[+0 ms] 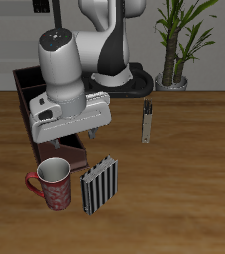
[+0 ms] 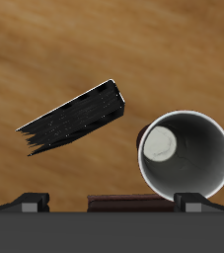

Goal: Place the red book into the right desk caddy's left compartment and place the red mug into the right desk caddy's right compartment

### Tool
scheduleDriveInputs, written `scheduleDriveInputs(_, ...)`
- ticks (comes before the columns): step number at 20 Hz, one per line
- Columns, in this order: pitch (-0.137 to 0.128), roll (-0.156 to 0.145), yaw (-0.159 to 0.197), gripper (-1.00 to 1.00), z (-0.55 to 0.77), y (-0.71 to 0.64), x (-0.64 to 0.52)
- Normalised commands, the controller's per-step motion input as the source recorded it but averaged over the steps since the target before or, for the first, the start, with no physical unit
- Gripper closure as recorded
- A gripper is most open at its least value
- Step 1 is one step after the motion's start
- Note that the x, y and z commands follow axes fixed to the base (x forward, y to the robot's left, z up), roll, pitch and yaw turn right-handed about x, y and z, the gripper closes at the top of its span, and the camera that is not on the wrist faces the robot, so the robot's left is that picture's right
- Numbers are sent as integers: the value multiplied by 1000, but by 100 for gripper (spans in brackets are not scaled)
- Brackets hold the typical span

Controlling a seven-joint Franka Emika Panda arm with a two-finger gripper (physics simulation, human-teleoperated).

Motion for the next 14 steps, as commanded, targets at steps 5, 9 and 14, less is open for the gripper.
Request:
scheduleDriveInputs(5, -11, -159, -9, -100, -23, -291, 85)
scheduleDriveInputs(9, -12, -23, -10, -100, 32, -81, 17)
scheduleDriveInputs(14, -2, -23, -10, -100, 12, -49, 44)
